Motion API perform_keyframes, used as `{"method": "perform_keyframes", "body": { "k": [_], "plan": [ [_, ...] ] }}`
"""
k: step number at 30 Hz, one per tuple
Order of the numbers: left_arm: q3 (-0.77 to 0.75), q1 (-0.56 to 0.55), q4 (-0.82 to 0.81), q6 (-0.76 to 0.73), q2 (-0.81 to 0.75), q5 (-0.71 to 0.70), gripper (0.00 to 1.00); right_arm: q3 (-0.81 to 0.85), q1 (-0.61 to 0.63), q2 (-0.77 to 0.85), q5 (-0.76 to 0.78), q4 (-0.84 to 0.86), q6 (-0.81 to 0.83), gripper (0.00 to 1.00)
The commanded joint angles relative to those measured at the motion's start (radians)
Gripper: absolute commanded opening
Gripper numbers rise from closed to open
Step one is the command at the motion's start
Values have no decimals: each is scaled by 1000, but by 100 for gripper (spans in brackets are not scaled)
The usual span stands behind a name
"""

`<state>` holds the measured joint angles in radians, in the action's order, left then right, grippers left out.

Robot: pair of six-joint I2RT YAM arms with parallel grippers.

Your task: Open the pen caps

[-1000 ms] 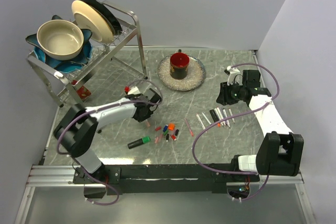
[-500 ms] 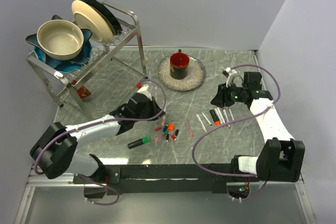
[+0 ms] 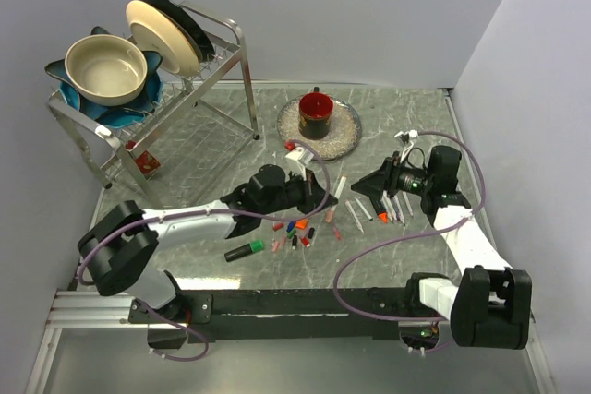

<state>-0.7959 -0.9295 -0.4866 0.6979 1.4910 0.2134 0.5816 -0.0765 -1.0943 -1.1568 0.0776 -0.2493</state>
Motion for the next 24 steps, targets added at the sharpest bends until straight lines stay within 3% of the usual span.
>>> {"method": "perform_keyframes", "body": {
  "k": [1,7,14,16,20,24],
  "plan": [
    [-77,-15,-78,-11,49,-28,1,-25,4,45,34,245,-280,82],
    [-123,-31,-70,-5,92,-39,1,-28,43,63,109,225,-303,79],
    [-170,-49,-55,-5,132,-51,1,-9,72,-1,154,182,-309,70],
    [-189,-57,-46,-5,144,-58,1,0,72,-13,158,169,-294,60],
    [-210,-61,-26,-1,163,-74,3,29,104,-58,105,152,-260,0],
    [-191,-61,-18,-1,152,-86,29,72,101,-58,111,56,-186,0]
  ]
}}
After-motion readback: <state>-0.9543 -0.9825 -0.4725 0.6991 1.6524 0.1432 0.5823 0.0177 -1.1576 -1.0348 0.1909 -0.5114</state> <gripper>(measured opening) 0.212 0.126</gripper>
